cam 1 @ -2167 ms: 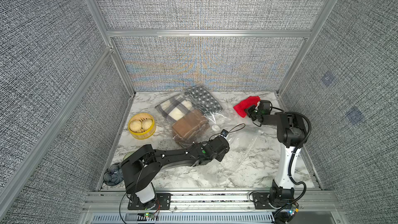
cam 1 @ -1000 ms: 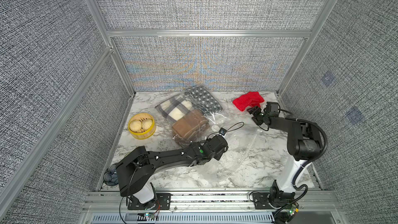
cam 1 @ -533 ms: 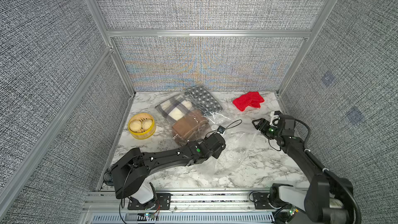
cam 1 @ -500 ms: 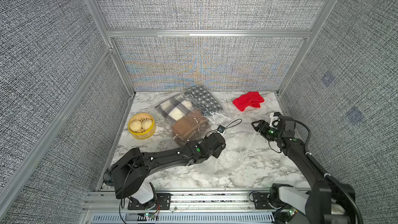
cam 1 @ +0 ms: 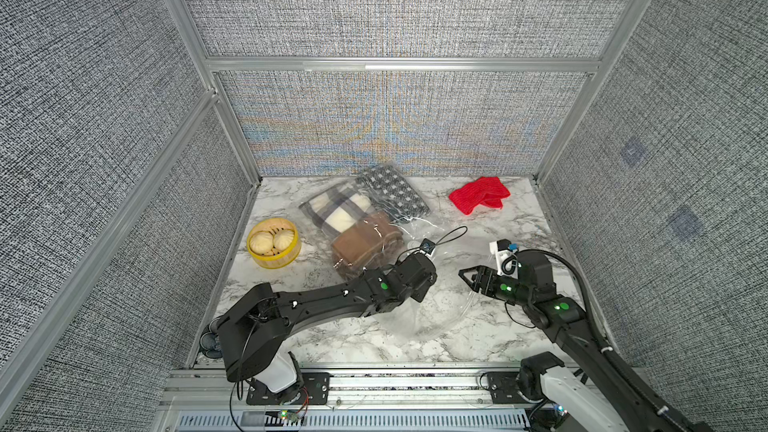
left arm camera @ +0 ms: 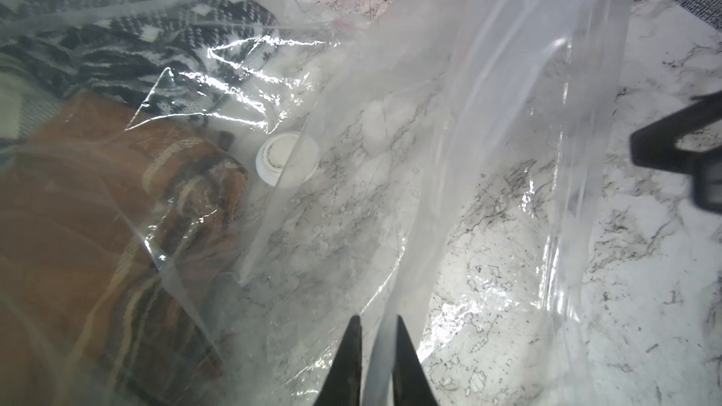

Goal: Take the scarf out of the vacuum bag
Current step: Adjust the scarf at the center of the board.

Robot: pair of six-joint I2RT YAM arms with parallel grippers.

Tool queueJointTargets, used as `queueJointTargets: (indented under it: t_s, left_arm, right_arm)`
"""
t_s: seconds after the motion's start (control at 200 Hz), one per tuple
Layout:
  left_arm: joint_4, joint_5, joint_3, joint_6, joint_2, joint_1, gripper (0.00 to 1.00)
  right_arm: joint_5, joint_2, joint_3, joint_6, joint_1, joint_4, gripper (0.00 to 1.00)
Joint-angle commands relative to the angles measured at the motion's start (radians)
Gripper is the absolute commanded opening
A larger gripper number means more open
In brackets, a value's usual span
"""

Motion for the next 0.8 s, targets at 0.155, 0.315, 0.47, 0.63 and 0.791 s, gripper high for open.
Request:
queueJointTargets:
  t_s: [0.155, 0.315, 0.47, 0.63, 0.791]
  left_arm:
    - [0.001, -0.038, -0.012, -0.01, -0.004, 0.003, 0.12]
    - [0.004, -0.053, -0.007, -0.002, -0.004, 0.007, 0.1]
    - [0.011, -0.046, -0.009, 0.001, -0.005, 0.013, 0.08]
    - [-0.013, -0.046, -0.002, 0.012, -0.023, 0.018, 0.05]
    - [-0.013, -0.048, 0.001, 0.016, -0.032, 0.024, 0.05]
  right_arm:
    - [-0.065, 0.145, 0.153, 0.019, -0.18, 0.186, 0.69]
    - [-0.341, 0.371, 0.219, 0.143, -0.376, 0.428, 0.69]
    - [-0.275, 0.356, 0.189, 0.081, -0.313, 0.423, 0.63]
    - [0.025, 0.412, 0.297, 0.008, -0.361, 0.295, 0.75]
    - [0.014, 0.76, 0.57, 0.106, -0.452, 0.378, 0.74]
